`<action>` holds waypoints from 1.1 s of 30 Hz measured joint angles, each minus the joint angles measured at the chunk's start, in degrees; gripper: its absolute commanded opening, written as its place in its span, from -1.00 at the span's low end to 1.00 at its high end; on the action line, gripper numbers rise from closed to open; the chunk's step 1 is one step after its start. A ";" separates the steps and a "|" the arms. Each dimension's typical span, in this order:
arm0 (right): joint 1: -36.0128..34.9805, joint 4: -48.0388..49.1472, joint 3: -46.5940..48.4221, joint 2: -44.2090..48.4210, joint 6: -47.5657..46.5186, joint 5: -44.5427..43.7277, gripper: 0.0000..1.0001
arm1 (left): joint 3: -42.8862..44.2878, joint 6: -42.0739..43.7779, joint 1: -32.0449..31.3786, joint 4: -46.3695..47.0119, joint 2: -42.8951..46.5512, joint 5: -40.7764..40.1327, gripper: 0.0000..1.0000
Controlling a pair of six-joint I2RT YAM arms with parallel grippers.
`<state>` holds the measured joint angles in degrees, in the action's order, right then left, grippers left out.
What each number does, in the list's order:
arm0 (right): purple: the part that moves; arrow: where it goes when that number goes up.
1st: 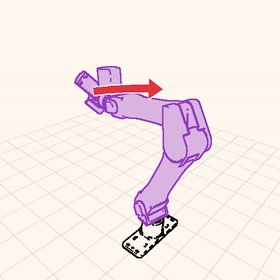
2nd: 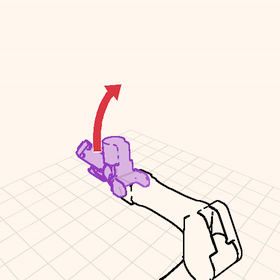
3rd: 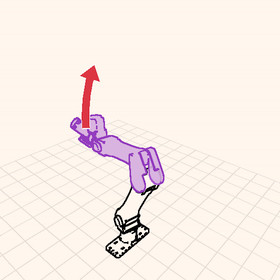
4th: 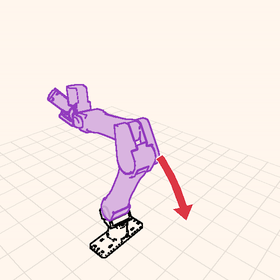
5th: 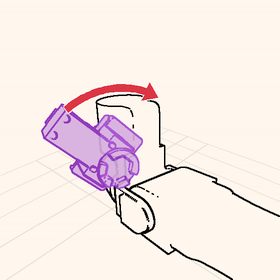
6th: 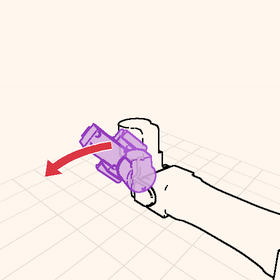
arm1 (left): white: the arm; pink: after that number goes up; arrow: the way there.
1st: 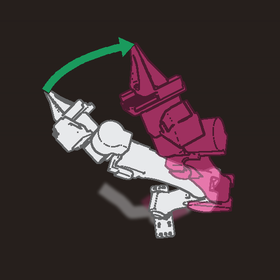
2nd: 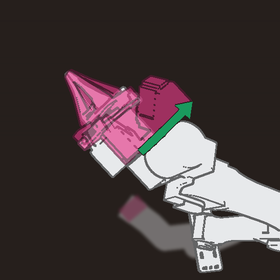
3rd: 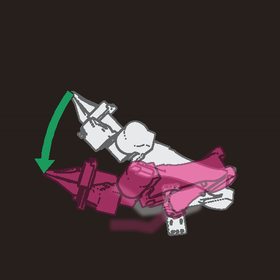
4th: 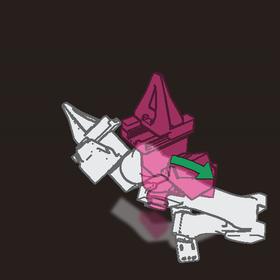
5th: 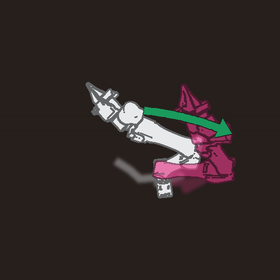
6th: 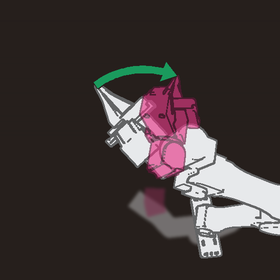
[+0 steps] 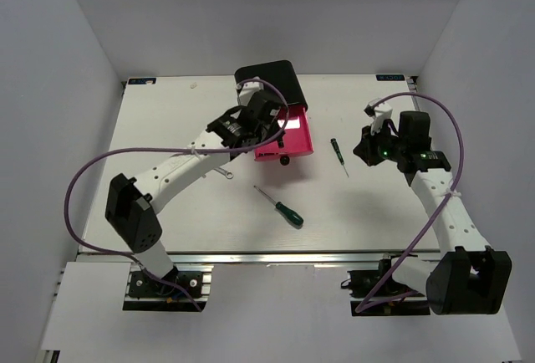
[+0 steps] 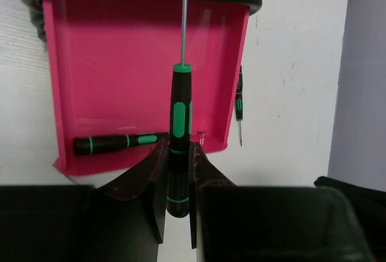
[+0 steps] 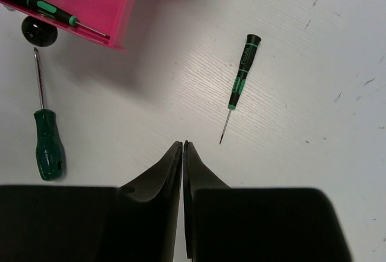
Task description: Sort the tools into containers
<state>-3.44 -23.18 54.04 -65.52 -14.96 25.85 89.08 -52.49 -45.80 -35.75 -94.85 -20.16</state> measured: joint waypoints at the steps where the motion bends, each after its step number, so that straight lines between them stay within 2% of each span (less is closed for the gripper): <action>1: 0.00 0.39 -0.28 -0.13 0.04 -0.17 -0.81 | 1.11 0.09 0.79 0.07 -1.31 -0.02 -1.00; 7: 0.00 1.70 -1.42 -1.62 0.85 -0.68 -0.70 | 2.34 3.41 1.44 1.97 -5.18 0.94 -1.00; 12: 0.00 2.75 -2.40 -2.16 0.83 -0.66 -0.67 | -0.81 16.02 1.51 9.09 -4.68 7.04 -1.00; 17: 0.00 3.45 -3.63 -2.49 0.81 -0.63 -0.62 | -1.29 29.46 1.51 9.81 -4.68 10.43 -0.94; 20: 0.00 3.82 -4.22 -2.54 0.55 -0.63 -0.50 | -0.13 35.67 1.51 8.26 -5.35 10.75 -0.71; 21: 0.00 3.87 -4.35 -2.58 0.37 -0.66 -0.38 | 0.42 37.16 1.51 7.61 -5.81 10.58 -0.47; 25: 0.00 4.59 -4.94 -3.10 -0.35 -0.63 -0.11 | 1.29 41.70 1.55 6.78 -7.63 8.76 0.02; 28: 0.00 5.27 -5.29 -4.02 -0.50 -0.63 0.03 | 1.75 43.60 1.57 5.57 -9.22 7.04 0.17; 33: 0.00 7.74 -5.31 -7.89 -1.03 -1.03 0.09 | 2.43 44.81 1.60 4.22 -10.51 4.24 0.26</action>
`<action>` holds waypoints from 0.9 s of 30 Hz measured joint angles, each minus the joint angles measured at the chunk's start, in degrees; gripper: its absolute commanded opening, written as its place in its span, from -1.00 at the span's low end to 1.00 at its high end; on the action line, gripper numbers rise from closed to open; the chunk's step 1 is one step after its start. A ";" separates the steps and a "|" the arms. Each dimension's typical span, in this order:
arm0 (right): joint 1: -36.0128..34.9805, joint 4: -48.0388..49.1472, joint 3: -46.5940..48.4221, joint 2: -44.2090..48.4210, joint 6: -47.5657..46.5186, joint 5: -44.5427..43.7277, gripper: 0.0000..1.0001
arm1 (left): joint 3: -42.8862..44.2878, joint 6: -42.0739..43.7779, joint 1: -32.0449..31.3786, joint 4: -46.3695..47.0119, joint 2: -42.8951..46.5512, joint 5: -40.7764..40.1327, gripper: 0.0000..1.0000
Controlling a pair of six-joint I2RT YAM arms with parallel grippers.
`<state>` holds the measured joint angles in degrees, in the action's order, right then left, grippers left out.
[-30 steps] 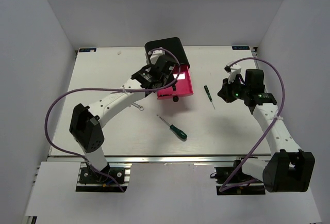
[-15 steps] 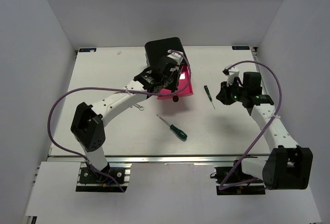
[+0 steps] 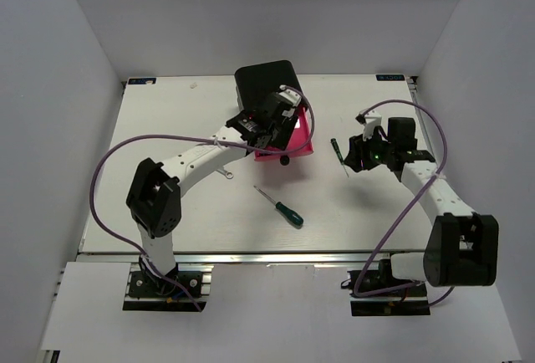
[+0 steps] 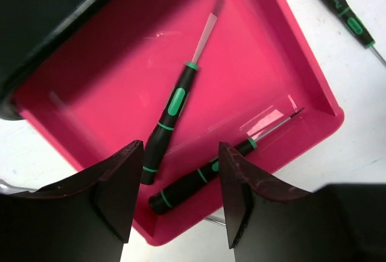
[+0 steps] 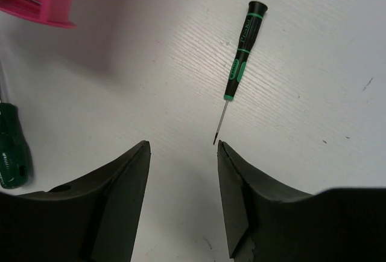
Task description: Sort the tools into containers
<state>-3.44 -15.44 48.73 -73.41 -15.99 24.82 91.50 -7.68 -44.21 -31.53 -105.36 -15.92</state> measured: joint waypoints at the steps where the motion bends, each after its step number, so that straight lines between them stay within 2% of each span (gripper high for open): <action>1: 0.00 0.52 0.02 -1.31 -0.15 -0.17 0.10 | 0.35 0.00 0.02 -0.26 0.02 -0.48 0.25; 4: -0.02 1.64 0.79 -6.73 -0.81 -0.74 0.11 | 2.56 -0.92 0.07 -0.92 0.20 -1.75 -0.02; 5: -0.13 2.03 1.22 -8.90 -0.98 -1.16 0.12 | 3.08 -1.57 0.09 -0.96 0.59 -2.01 -0.34; 6: -0.46 2.40 1.84 -11.02 -1.09 -1.73 0.12 | 3.17 -2.29 0.13 -0.85 1.53 -2.23 -0.46; 8: -0.90 2.99 3.78 -15.39 -1.20 -2.95 0.15 | 2.56 -4.61 0.13 -0.83 4.61 -2.82 -0.52; 11: -2.12 4.22 7.76 -21.68 -0.92 -5.29 0.16 | -4.02 -9.11 0.17 1.22 15.34 -3.67 -0.01; 12: -2.49 4.68 9.07 -23.39 -0.74 -6.16 0.16 | -6.54 -10.19 0.17 1.70 19.45 -3.96 0.29; 13: -2.78 5.22 10.36 -24.87 -0.48 -7.17 0.16 | -10.01 -12.22 0.20 2.71 24.50 -4.44 0.35; 17: -4.42 6.64 16.44 -31.04 1.20 -10.34 0.09 | -22.71 -20.92 0.24 4.42 43.41 -6.73 0.45; 20: -5.88 7.98 19.89 -35.36 2.56 -13.49 -0.05 | -30.91 -27.41 0.28 4.35 53.07 -8.61 0.45; 25: -7.52 8.33 21.92 -38.42 4.48 -16.79 -0.28 | -43.01 -37.07 0.31 2.58 62.20 -10.05 0.45; 27: -7.63 8.33 22.53 -38.95 5.03 -17.59 -0.51 | -46.03 -40.02 0.31 2.40 63.80 -10.32 0.46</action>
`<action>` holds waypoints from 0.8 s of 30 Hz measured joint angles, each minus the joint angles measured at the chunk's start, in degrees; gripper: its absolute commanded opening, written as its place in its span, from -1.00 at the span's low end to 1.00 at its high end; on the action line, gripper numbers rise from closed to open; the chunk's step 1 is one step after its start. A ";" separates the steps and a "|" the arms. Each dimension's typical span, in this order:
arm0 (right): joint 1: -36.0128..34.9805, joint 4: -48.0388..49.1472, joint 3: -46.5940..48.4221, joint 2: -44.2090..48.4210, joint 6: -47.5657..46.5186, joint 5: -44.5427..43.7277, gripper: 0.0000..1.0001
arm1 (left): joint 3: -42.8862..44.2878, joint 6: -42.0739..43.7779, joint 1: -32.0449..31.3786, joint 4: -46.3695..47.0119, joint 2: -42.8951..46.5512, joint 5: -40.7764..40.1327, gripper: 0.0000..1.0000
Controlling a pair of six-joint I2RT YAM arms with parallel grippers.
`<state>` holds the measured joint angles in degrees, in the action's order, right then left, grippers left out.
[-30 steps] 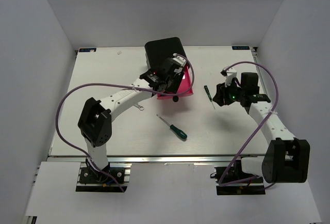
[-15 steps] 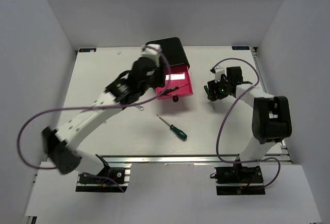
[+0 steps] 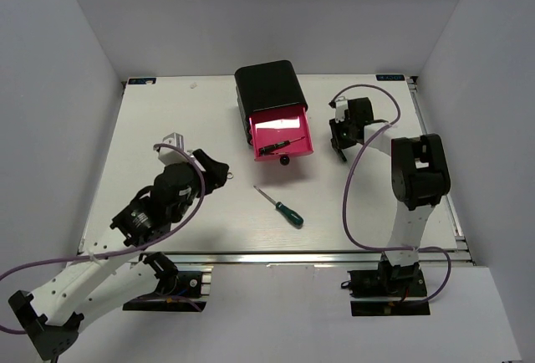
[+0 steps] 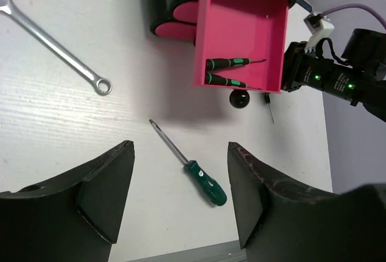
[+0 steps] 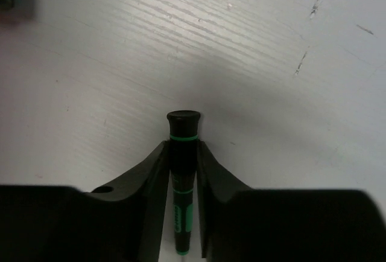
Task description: Sort the tools into containers
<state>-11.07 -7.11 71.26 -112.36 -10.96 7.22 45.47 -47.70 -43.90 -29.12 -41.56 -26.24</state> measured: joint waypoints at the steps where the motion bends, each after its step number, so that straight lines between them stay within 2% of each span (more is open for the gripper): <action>1: 0.02 -0.02 0.37 -0.31 0.20 -0.52 -0.60 | -1.07 -1.22 0.00 0.02 0.50 -0.13 0.45; 2: 0.07 -0.15 0.61 -0.42 0.37 -1.01 -0.80 | -1.75 -2.08 0.02 0.02 0.70 -0.15 0.46; 4: 0.07 -0.50 0.87 -0.48 0.48 -1.81 -1.00 | -2.40 -3.61 0.02 0.50 0.24 -0.13 0.45; 11: 0.90 -5.11 0.44 2.64 -0.39 -1.14 -1.00 | -2.86 -5.57 0.02 4.90 -7.10 1.11 0.45; 18: 2.10 -10.08 1.09 21.46 -8.11 8.92 -1.00 | -6.08 -7.69 0.09 8.26 -10.99 3.37 0.30; 21: 0.11 -11.47 4.74 26.47 -13.70 16.35 -1.00 | -6.91 -8.11 0.22 8.98 -11.06 3.82 0.30; 24: -5.95 -12.61 9.16 26.16 -18.80 20.94 -0.99 | -6.97 -8.33 0.33 9.77 -11.19 4.24 0.32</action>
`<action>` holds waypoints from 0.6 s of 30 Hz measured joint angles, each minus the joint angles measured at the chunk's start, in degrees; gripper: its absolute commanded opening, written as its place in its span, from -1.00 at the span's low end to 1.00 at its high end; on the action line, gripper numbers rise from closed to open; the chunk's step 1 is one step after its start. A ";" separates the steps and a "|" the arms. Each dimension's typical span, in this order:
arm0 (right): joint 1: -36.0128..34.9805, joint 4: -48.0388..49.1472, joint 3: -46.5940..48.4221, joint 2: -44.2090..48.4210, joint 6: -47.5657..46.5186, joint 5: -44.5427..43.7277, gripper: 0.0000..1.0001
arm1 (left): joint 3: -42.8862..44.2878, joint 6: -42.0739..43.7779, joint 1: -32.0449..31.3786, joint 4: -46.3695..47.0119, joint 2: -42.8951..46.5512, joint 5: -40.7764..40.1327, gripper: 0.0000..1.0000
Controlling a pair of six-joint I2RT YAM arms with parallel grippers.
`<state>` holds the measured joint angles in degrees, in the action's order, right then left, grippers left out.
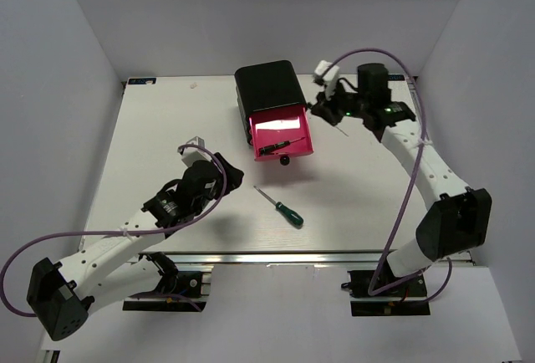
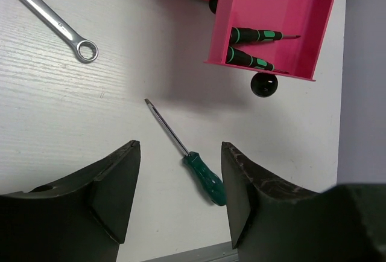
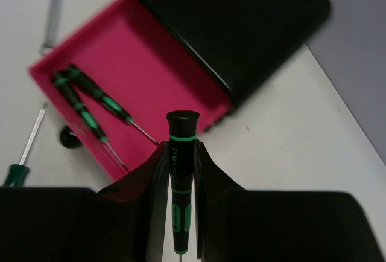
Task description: Sort the tools into containers
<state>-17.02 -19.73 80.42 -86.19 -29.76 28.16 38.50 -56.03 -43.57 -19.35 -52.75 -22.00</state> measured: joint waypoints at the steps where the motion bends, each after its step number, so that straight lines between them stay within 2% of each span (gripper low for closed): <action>1: -2.16 -0.20 0.83 -0.74 -1.09 0.85 -0.99 | 0.00 0.00 0.02 0.17 -0.04 0.07 0.32; 4: -8.35 -1.40 4.00 -5.22 -3.58 2.49 -0.97 | 0.00 -0.04 0.02 0.20 -0.02 0.20 0.32; 7: -11.41 -3.17 8.37 -11.39 -5.25 2.89 -0.91 | -0.20 -0.37 0.11 0.31 0.33 0.22 0.34; 10: -12.24 -5.11 13.16 -17.29 -6.62 2.82 -0.68 | -1.05 -0.79 0.24 0.46 1.62 0.22 0.37; 13: -12.41 -6.45 16.33 -21.05 -6.95 2.47 -0.11 | -1.55 -1.09 0.28 0.31 2.40 0.20 0.39; 16: -12.70 -7.28 18.03 -22.73 -6.60 1.97 0.00 | -1.55 -1.29 0.28 0.35 2.47 0.22 0.40; 18: -12.87 -7.34 18.71 -22.99 -6.43 1.84 0.00 | -1.57 -1.38 0.28 0.39 2.43 0.31 0.40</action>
<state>-29.89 -27.07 99.13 -109.19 -36.18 30.00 36.93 -57.41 -43.29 -18.96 -50.33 -21.69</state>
